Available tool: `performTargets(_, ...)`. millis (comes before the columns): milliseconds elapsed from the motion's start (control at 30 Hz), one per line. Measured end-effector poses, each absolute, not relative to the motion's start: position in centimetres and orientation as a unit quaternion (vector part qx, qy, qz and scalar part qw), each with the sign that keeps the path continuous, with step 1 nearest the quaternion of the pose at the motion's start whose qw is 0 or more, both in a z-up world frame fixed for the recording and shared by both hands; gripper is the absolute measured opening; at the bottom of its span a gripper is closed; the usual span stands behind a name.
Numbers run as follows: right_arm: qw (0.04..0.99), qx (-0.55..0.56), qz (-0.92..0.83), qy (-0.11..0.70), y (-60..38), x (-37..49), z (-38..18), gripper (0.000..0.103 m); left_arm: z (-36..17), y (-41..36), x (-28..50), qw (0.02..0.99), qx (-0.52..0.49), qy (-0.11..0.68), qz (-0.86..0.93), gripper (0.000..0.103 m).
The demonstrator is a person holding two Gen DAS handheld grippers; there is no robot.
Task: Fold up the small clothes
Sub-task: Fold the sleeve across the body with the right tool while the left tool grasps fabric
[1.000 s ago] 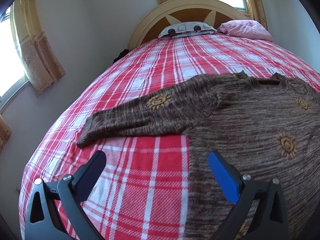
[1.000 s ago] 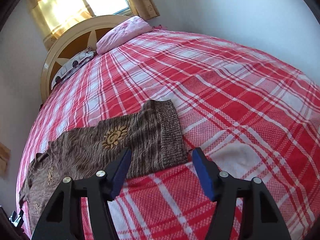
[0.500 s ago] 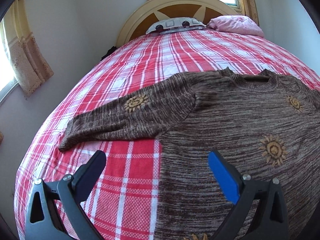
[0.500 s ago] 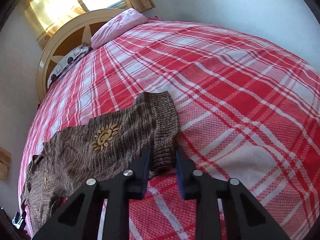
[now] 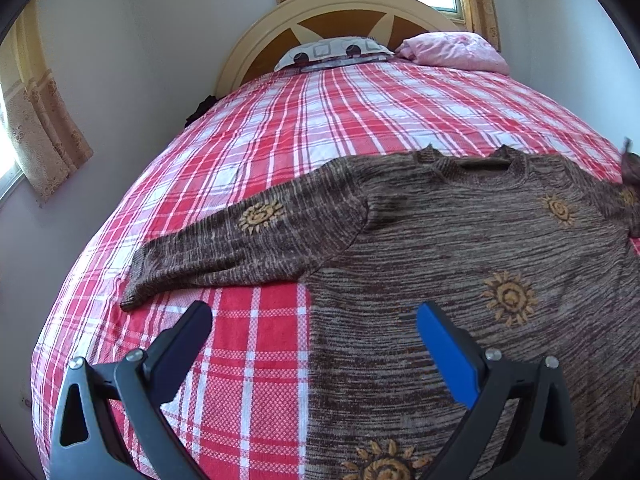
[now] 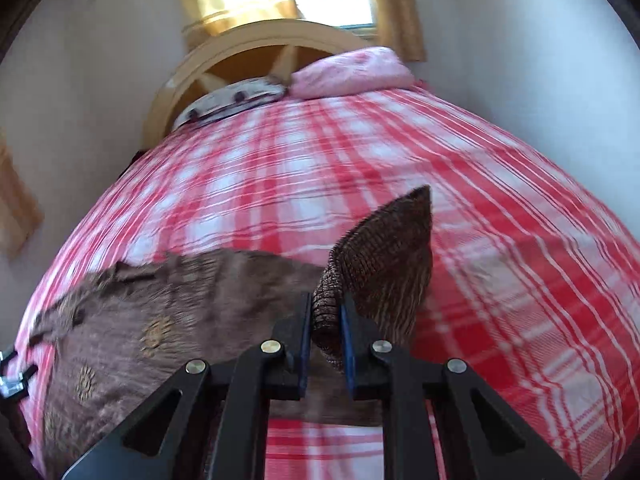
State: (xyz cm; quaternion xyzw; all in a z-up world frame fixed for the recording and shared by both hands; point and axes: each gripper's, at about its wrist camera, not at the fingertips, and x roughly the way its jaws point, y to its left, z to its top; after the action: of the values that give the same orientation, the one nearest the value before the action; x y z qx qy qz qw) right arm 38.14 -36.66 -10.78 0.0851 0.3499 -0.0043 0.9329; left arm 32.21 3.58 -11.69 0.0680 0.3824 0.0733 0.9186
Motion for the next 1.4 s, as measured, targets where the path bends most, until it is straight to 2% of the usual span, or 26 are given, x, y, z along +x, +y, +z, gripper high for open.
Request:
performTargets(200, 0.924, 0.009, 0.091, 0.37, -26.7, 39.0, -13.1, 0.014, -10.4, 1.0, 32.4, 0.922, 0.094, 0.373, 0.048, 0.103)
performTargets(233, 0.914, 0.006, 0.112, 0.391, -25.4, 39.3, -14.2, 0.018, -10.3, 0.4, 32.5, 0.922, 0.099, 0.373, 0.038, 0.103)
performTargets(300, 0.898, 0.008, 0.141, 0.417, -24.3, 39.3, -15.8, 0.042, -10.2, -0.9, 32.7, 0.92, 0.105, 0.377, 0.015, 0.103)
performTargets(333, 0.892, 0.019, 0.158, 0.423, -24.4, 38.8, -16.3, 0.059, -10.2, -1.8, 32.9, 0.919, 0.106, 0.379, 0.0, 0.103)
performTargets(533, 0.915, 0.067, 0.162, 0.364, -29.0, 33.5, -15.1, 0.06, -10.3, -7.2, 34.6, 0.91, 0.1, 0.394, -0.077, 0.103)
performTargets(633, 0.94, 0.051, 0.095, 0.323, -31.7, 31.7, -14.7, 0.06, -10.4, -11.0, 36.5, 0.901, 0.073, 0.408, -0.13, 0.092)
performTargets(767, 0.947, 0.103, 0.068, 0.297, -34.0, 30.4, -14.9, 0.06, -10.9, -15.9, 39.2, 0.884, 0.023, 0.427, -0.188, 0.078)
performTargets(933, 0.952, 0.132, 0.051, 0.271, -34.9, 29.4, -15.1, 0.066, -12.1, -20.4, 42.6, 0.866, -0.033, 0.445, -0.226, 0.076)
performTargets(1033, 0.953, 0.143, 0.044, 0.264, -35.8, 29.4, -15.0, 0.066, -13.6, -22.2, 44.6, 0.856, -0.05, 0.463, -0.222, 0.069)
performTargets(1067, 0.953, 0.145, 0.044, 0.263, -36.2, 29.2, -14.9, 0.066, -14.1, -22.5, 45.2, 0.851, -0.054, 0.474, -0.221, 0.064)
performTargets(1100, 0.953, 0.146, 0.047, 0.263, -36.4, 29.3, -14.9, 0.066, -14.6, -22.8, 45.6, 0.847, -0.059, 0.481, -0.217, 0.054)
performTargets(1167, 0.95, 0.146, 0.048, 0.271, -36.3, 29.6, -15.2, 0.066, -15.0, -23.1, 46.0, 0.848, -0.069, 0.479, -0.216, 0.053)
performTargets(1233, 0.948, 0.143, 0.051, 0.281, -36.2, 30.0, -15.5, 0.066, -14.9, -23.2, 45.9, 0.845, -0.082, 0.474, -0.233, 0.028)
performTargets(1267, 0.947, 0.141, 0.05, 0.285, -36.2, 30.1, -15.6, 0.066, -15.2, -23.7, 46.1, 0.84, -0.081, 0.482, -0.238, 0.011)
performTargets(1400, 0.944, 0.145, 0.053, 0.293, -36.3, 30.5, -16.0, 0.066, -13.9, -23.3, 44.9, 0.854, -0.065, 0.459, -0.238, 0.007)
